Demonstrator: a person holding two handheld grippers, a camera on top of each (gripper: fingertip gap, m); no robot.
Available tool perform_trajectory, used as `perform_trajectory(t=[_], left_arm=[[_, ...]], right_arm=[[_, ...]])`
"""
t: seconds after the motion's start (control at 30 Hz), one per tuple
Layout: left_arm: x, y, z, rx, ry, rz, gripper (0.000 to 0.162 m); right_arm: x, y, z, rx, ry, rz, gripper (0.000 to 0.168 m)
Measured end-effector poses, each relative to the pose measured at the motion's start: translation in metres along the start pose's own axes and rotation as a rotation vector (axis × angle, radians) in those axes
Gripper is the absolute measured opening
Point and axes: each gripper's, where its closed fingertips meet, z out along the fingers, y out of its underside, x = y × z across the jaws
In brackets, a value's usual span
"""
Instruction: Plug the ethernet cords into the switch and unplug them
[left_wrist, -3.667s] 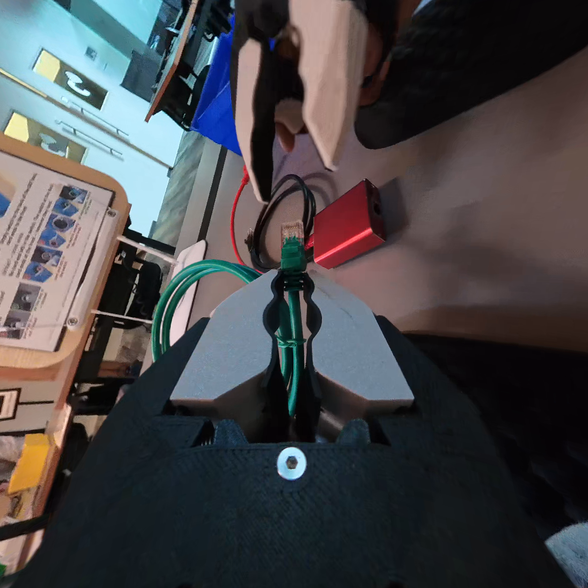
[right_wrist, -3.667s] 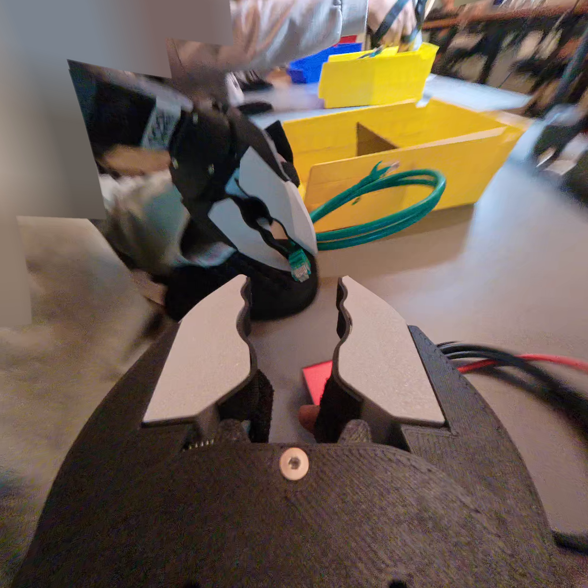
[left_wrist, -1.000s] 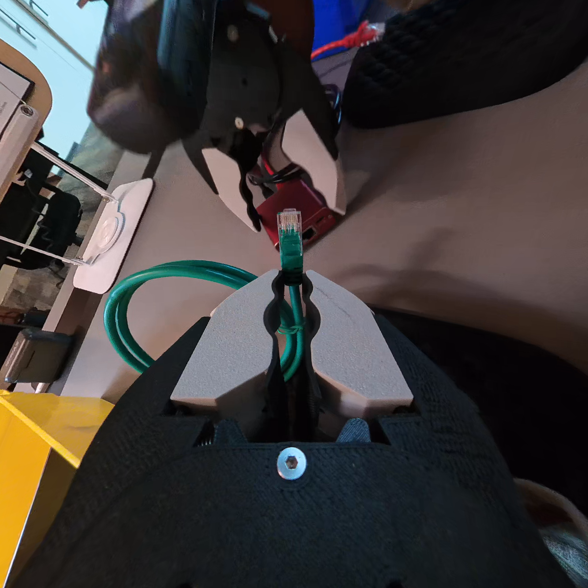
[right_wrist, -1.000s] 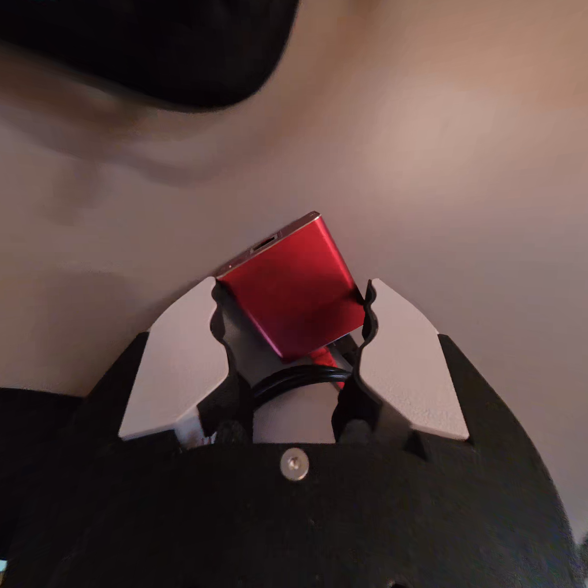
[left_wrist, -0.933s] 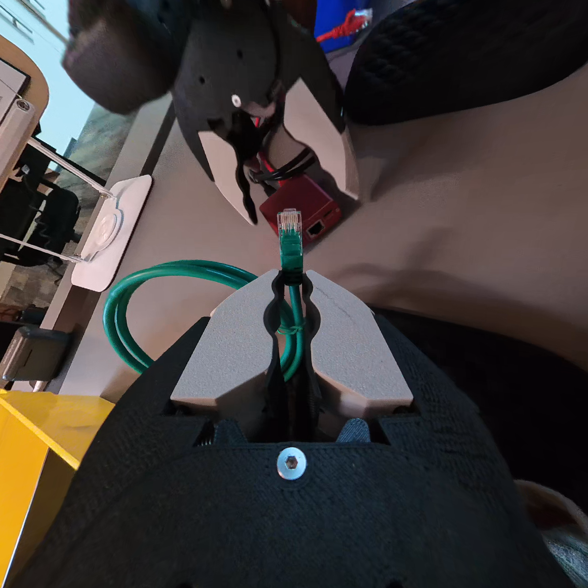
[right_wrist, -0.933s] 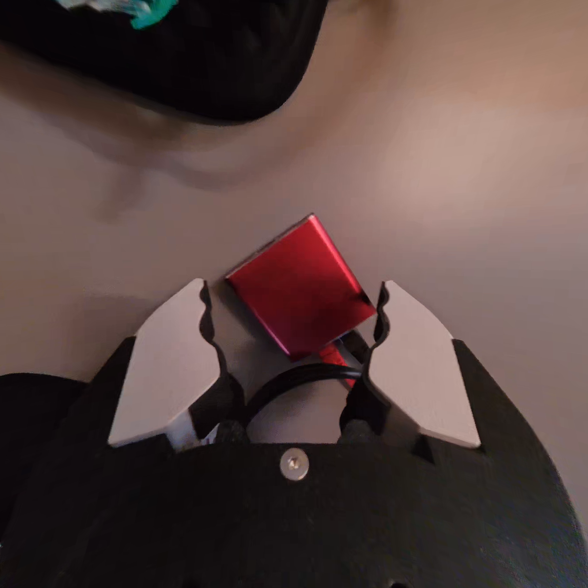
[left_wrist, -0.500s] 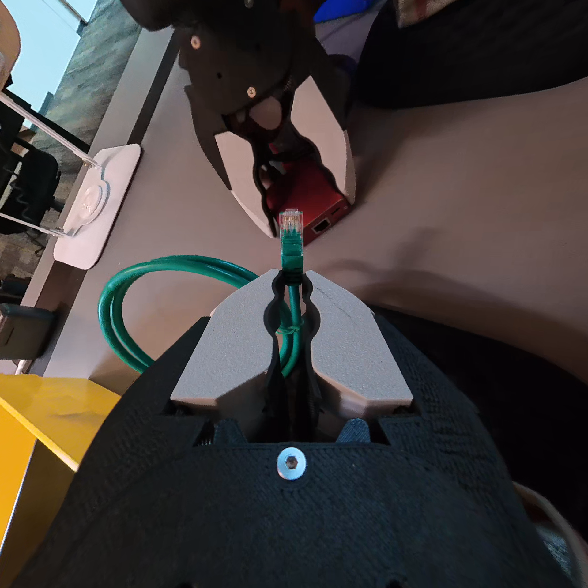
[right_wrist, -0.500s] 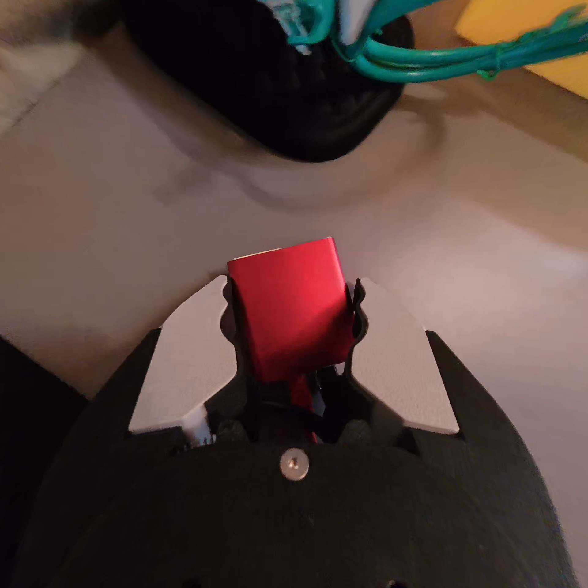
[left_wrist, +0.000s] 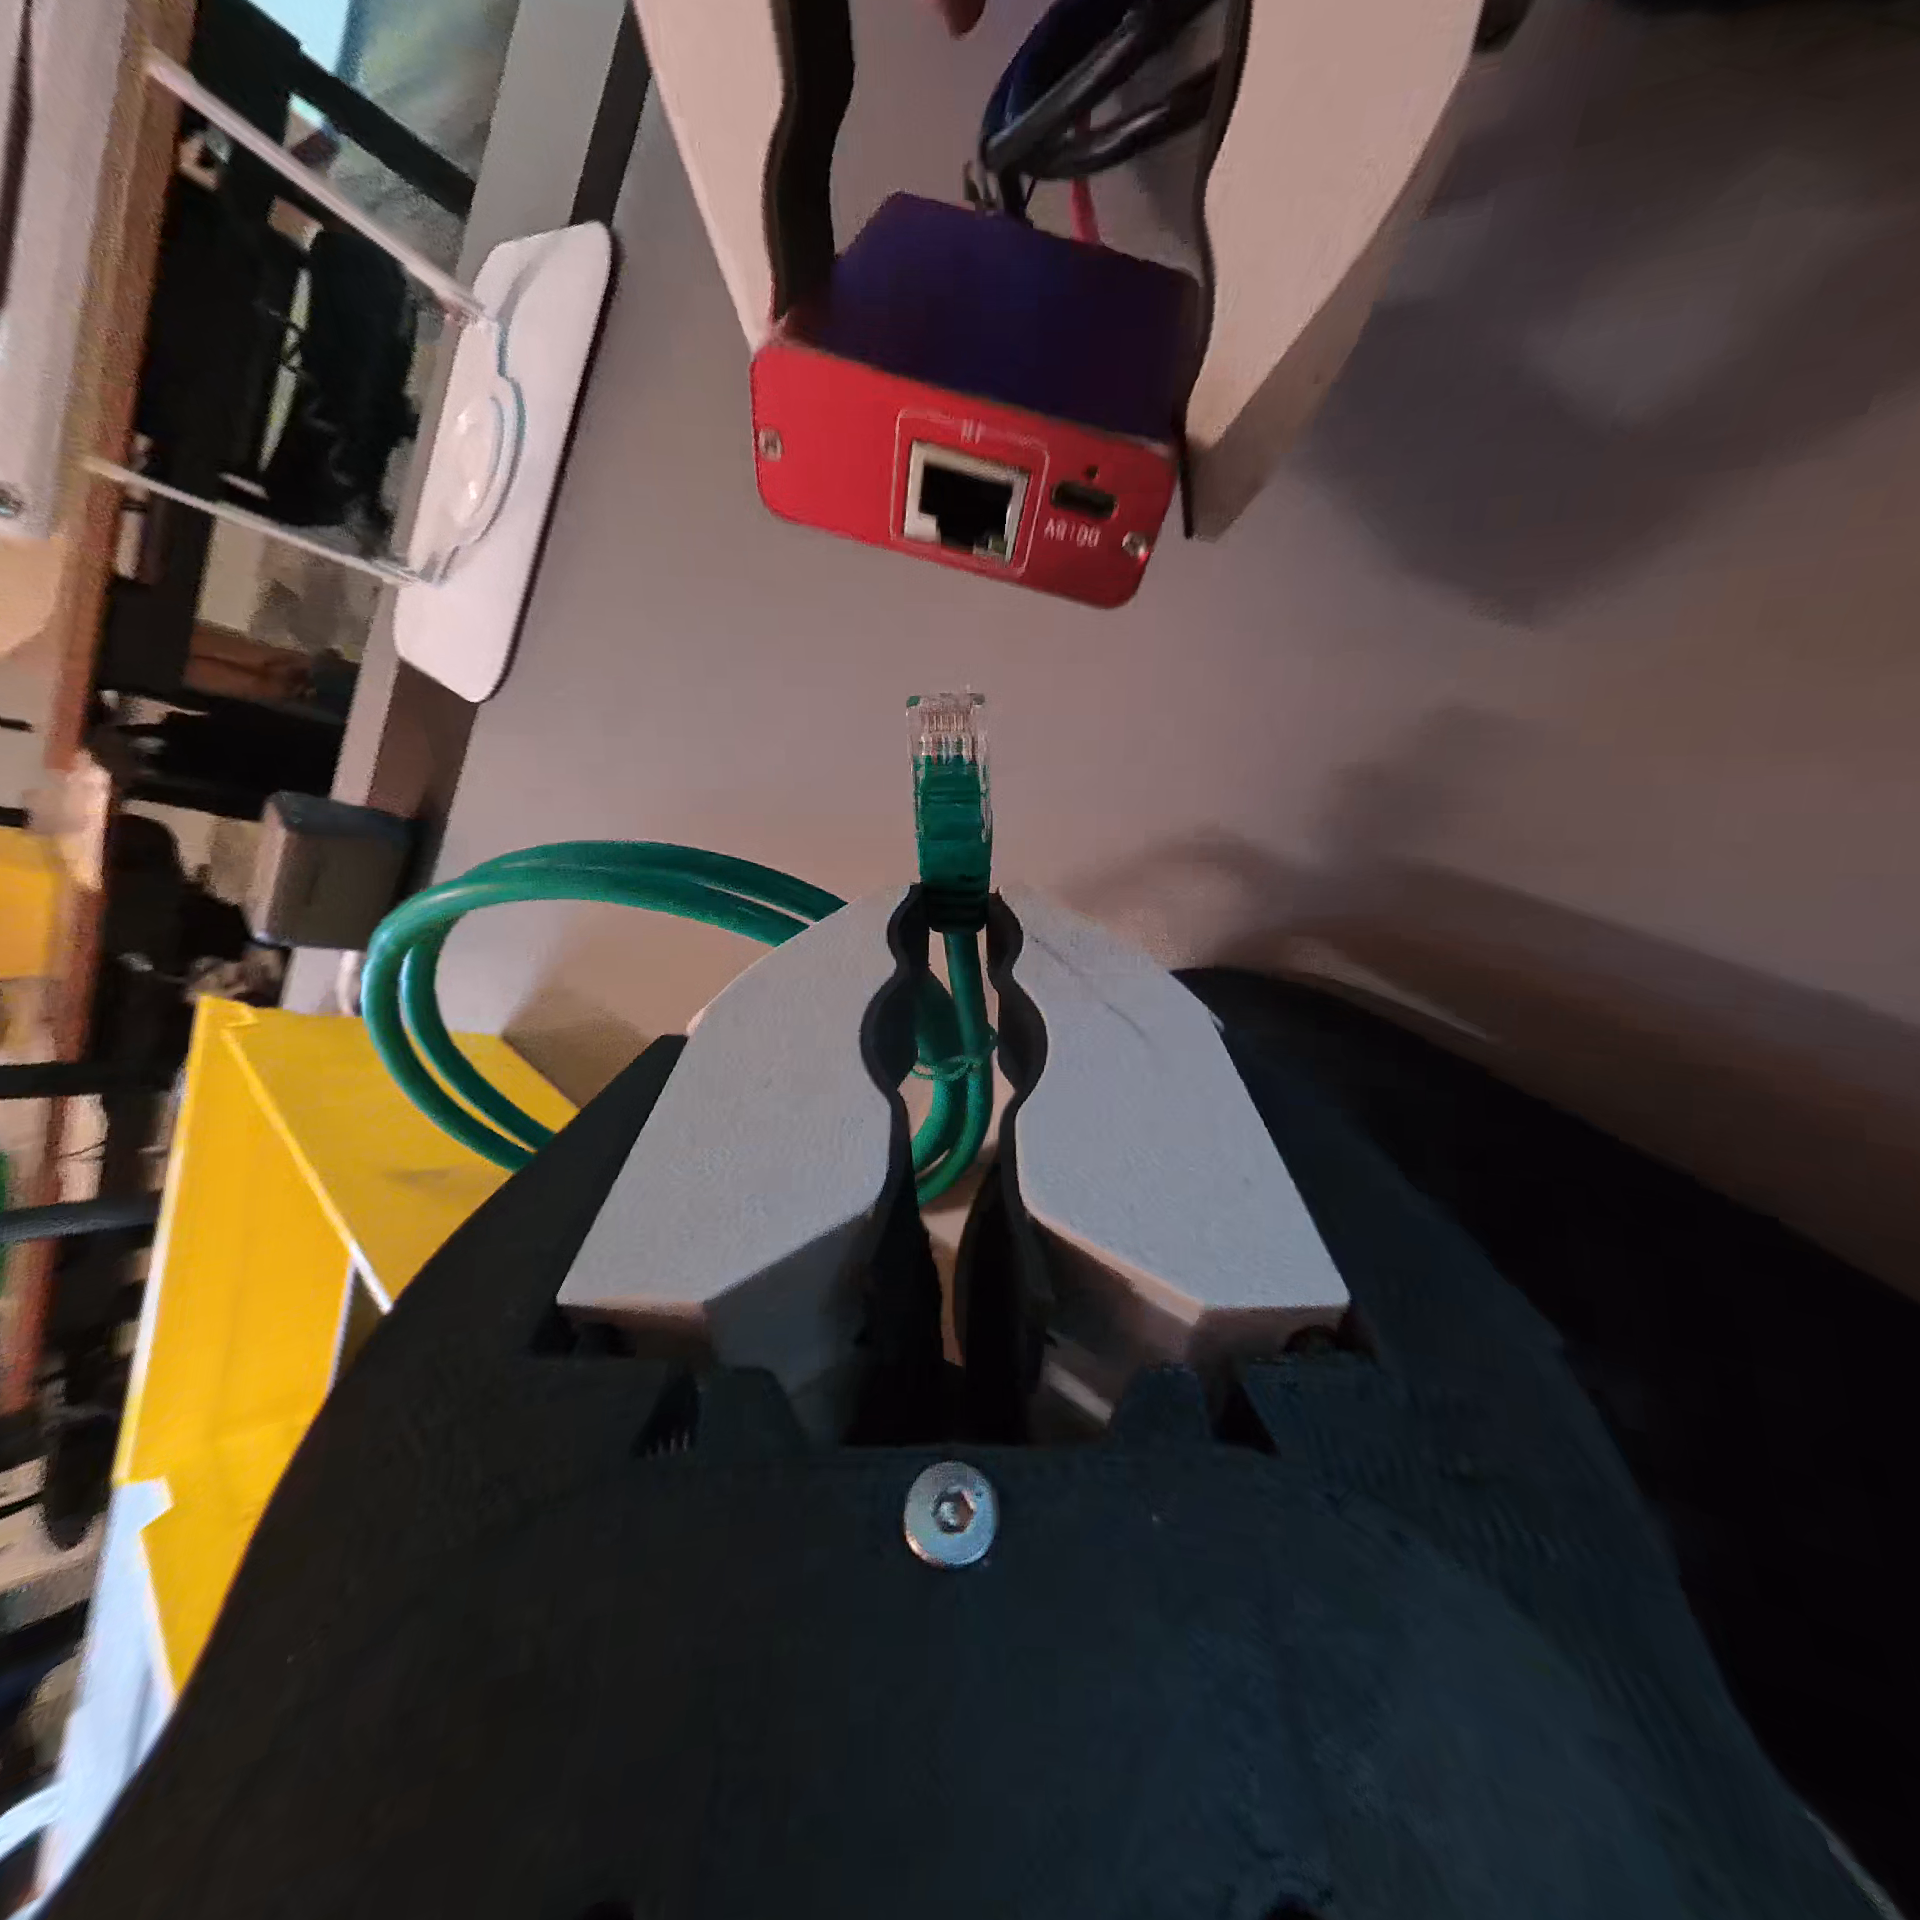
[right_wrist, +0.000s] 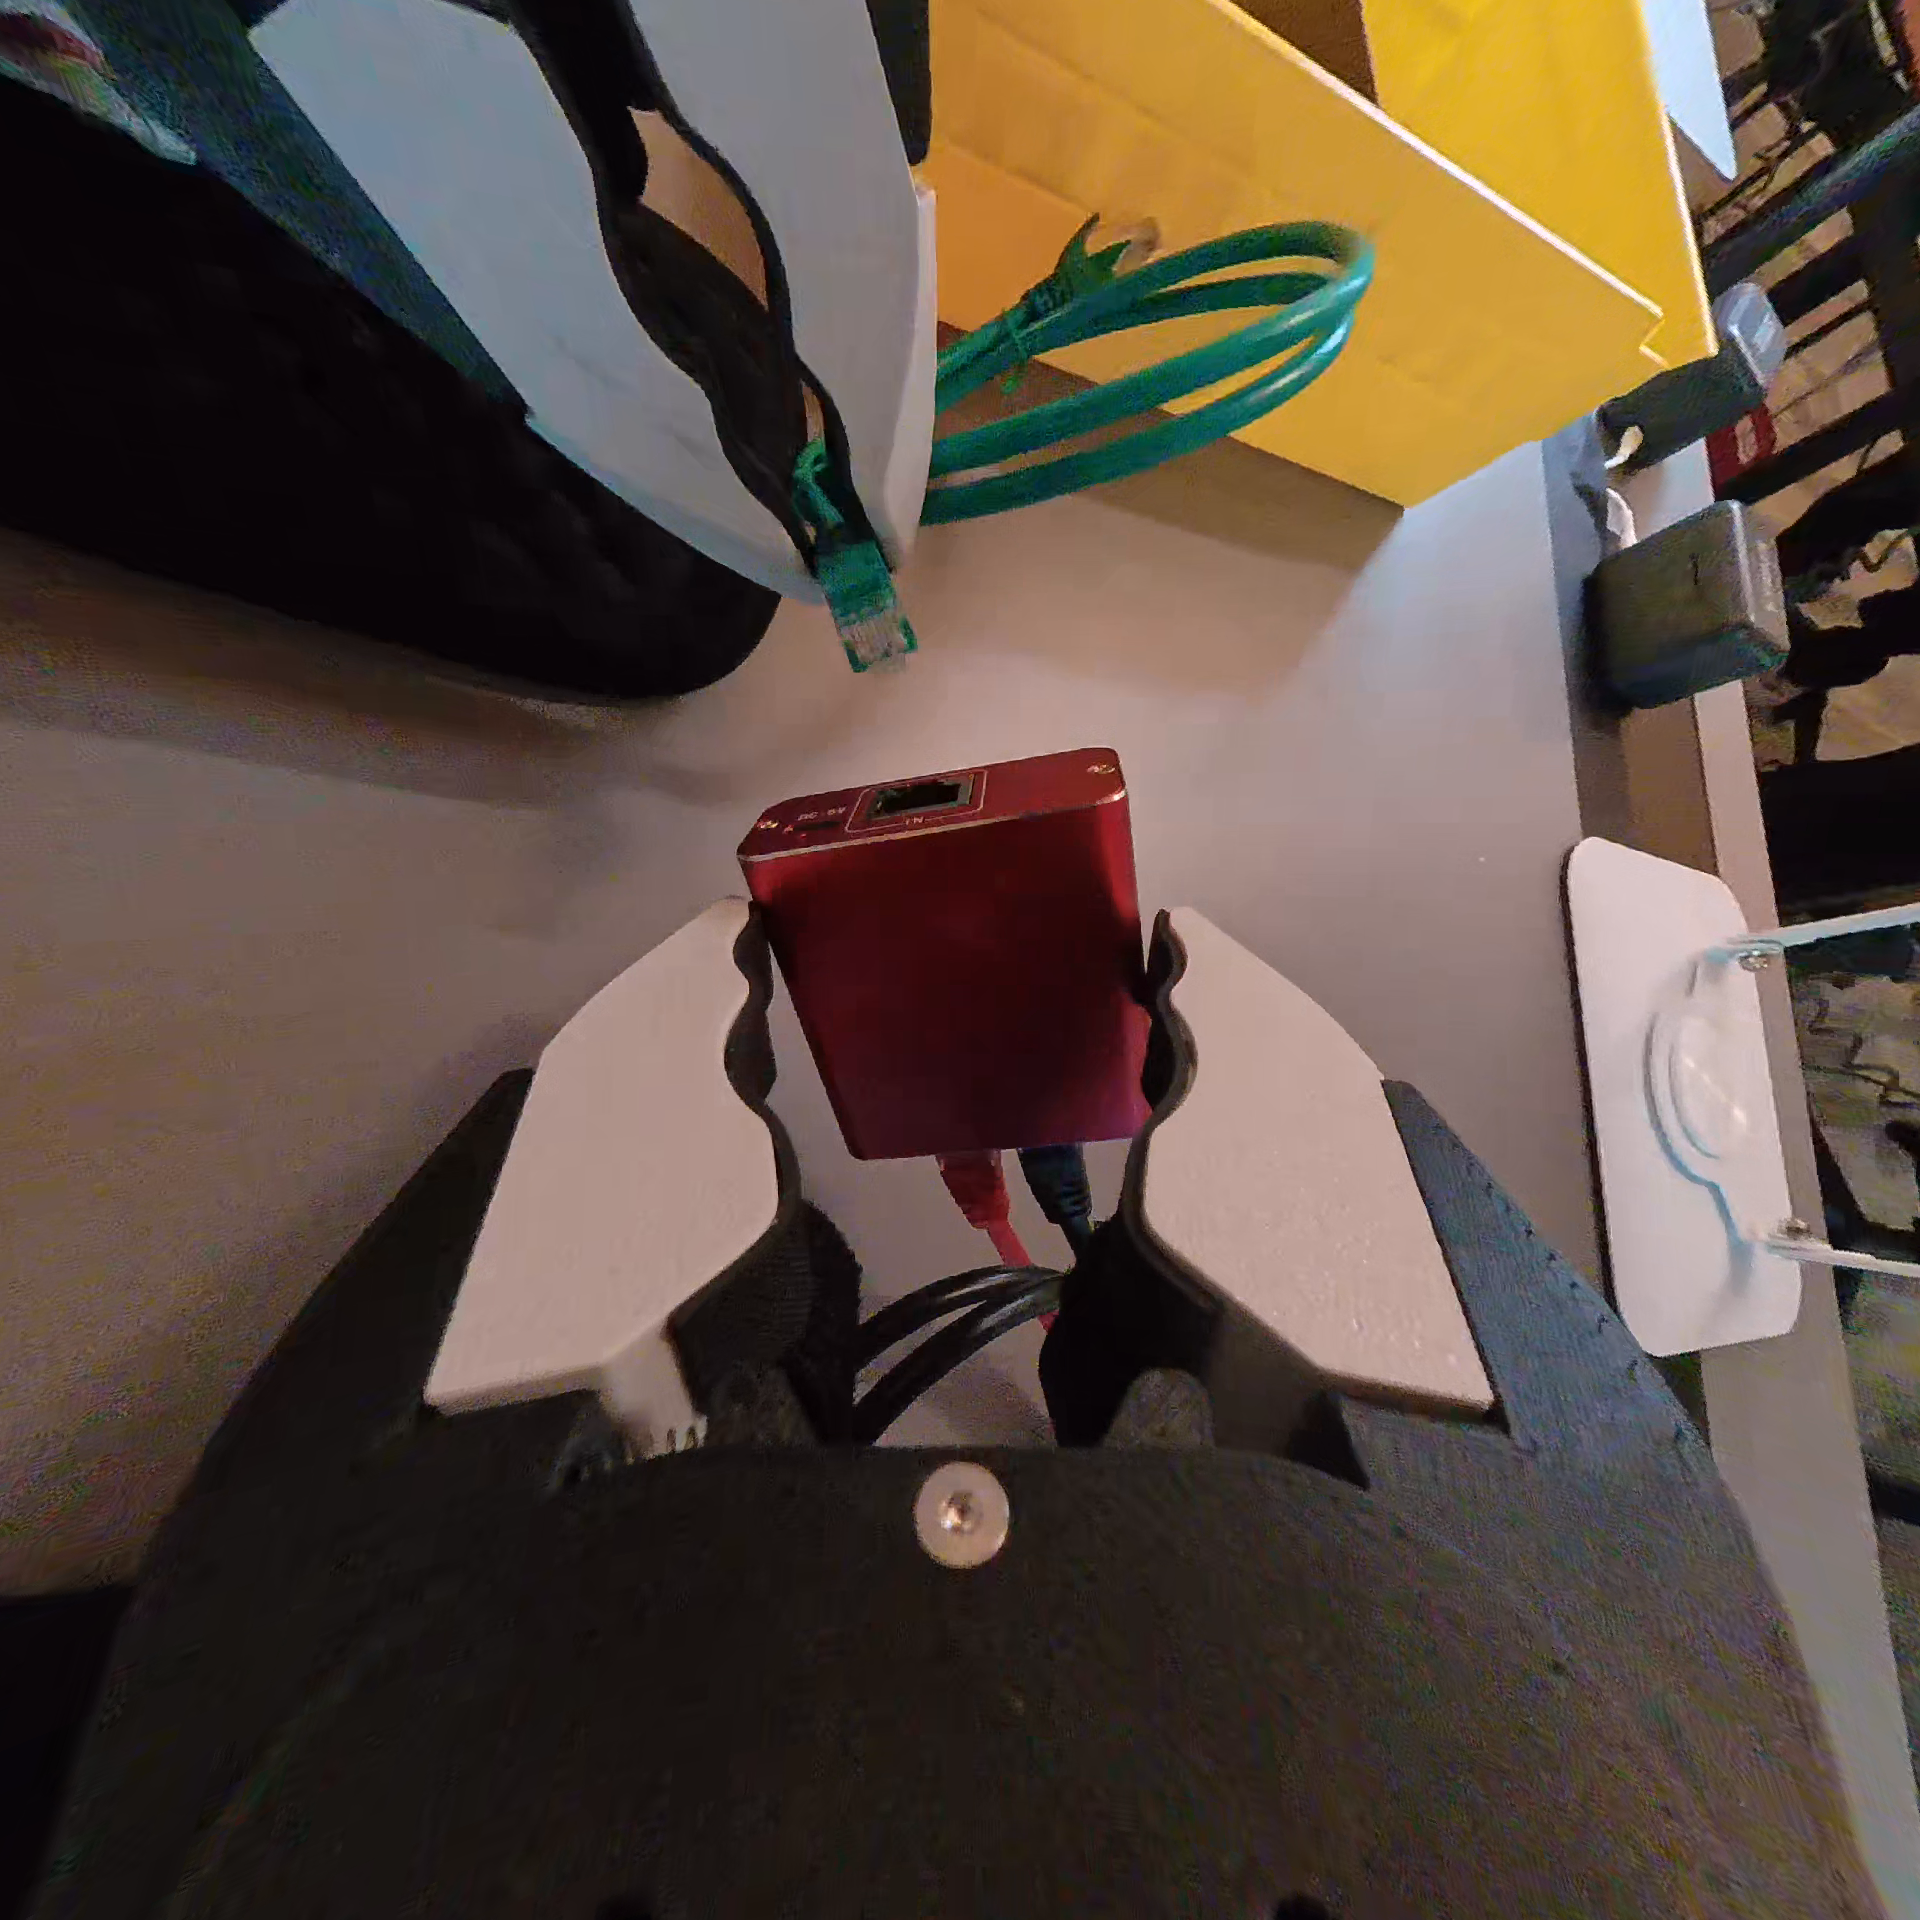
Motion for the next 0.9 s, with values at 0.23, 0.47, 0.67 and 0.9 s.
perform_trajectory(t=[0.23,0.47,0.67,0.9], left_arm=[[0.0,0.004,0.01,-0.161,-0.073,0.135,0.011],[0.009,0.012,0.023,-0.312,0.022,0.136,0.011],[0.012,0.012,0.025,-0.384,0.052,0.207,0.011],[0.015,0.014,0.031,-0.369,0.087,0.177,0.011]], right_arm=[[-0.008,0.016,0.024,0.037,-0.036,0.086,0.07],[-0.014,0.019,0.037,0.057,-0.033,0.111,0.07],[-0.015,0.018,0.037,0.08,-0.025,0.116,0.071],[-0.019,0.015,0.038,0.139,-0.059,0.138,0.071]])
